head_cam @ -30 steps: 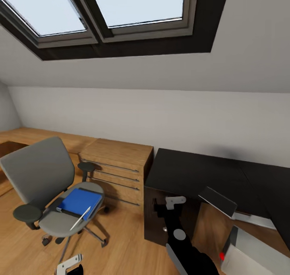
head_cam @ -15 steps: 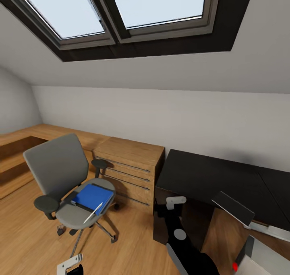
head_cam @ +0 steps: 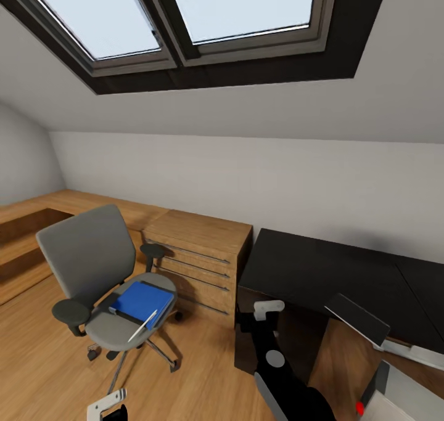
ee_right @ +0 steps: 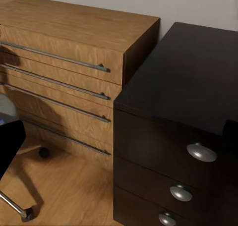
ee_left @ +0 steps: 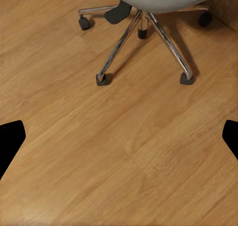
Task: In the bedroom, organize the workspace by keeping the computer under the desk, ensuring the monitor is on the desk, placing the keyboard on the desk next to the monitor, placing the mouse on the desk next to the keyboard, moving the folder from the swivel chair onto the desk next to the mouse, stacking the notebook on top of the folder with the pen on top of the notebook, and positioning the swivel chair next to the desk.
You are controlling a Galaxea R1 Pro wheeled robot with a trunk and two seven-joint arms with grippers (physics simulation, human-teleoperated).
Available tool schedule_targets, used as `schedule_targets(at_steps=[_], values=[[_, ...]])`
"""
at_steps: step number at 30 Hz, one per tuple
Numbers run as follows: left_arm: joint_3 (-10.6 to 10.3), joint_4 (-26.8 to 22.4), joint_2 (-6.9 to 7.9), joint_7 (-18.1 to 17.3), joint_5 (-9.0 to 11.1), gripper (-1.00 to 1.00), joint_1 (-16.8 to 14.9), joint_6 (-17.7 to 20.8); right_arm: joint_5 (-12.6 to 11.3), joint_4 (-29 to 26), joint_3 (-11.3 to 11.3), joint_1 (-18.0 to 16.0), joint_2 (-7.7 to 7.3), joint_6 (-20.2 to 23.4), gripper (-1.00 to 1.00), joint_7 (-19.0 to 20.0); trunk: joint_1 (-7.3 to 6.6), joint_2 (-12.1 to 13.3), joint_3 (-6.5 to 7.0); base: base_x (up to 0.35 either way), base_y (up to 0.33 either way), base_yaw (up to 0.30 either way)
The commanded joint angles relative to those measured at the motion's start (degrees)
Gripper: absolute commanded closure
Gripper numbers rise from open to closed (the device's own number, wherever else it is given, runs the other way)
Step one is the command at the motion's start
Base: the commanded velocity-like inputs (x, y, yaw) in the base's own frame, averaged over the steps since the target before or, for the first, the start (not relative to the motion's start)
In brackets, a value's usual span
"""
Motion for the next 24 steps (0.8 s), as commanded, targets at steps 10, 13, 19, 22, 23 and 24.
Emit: schedule_targets(at_steps=[10,13,19,22,23,24], values=[[-0.4,-0.1,0.08,0.3,0.5,-1.0,-0.1,-0.4,-0.3,-0.1,1.6,-0.1,-0.02,0.3,-1.0,-0.4,0.01,-0.1,-0.08,0.0,0.219,0.0],[-0.4,-0.1,0.08,0.3,0.5,-1.0,-0.1,-0.4,-0.3,0.0,1.9,-0.1,-0.02,0.3,-1.0,-0.4,0.01,-0.1,-0.08,0.0,0.306,0.0],[-0.4,-0.1,0.08,0.3,0.5,-1.0,-0.1,-0.4,-0.2,0.0,2.4,-0.1,-0.02,0.4,-1.0,-0.4,0.01,-0.1,-0.08,0.011,0.308,0.0],[-0.4,-0.1,0.08,0.3,0.5,-1.0,-0.1,-0.4,-0.2,0.0,2.4,-0.1,-0.02,0.4,-1.0,-0.4,0.01,-0.1,-0.08,0.053,0.308,0.0],[-0.4,-0.1,0.08,0.3,0.5,-1.0,-0.1,-0.4,-0.2,0.0,2.4,-0.1,-0.02,0.4,-1.0,-0.4,0.01,-0.1,-0.08,0.071,0.309,0.0],[-0.4,-0.1,0.08,0.3,0.5,-1.0,-0.1,-0.4,-0.2,0.0,2.4,-0.1,-0.02,0.3,-1.0,-0.4,0.01,-0.1,-0.08,0.084,0.311,0.0]])
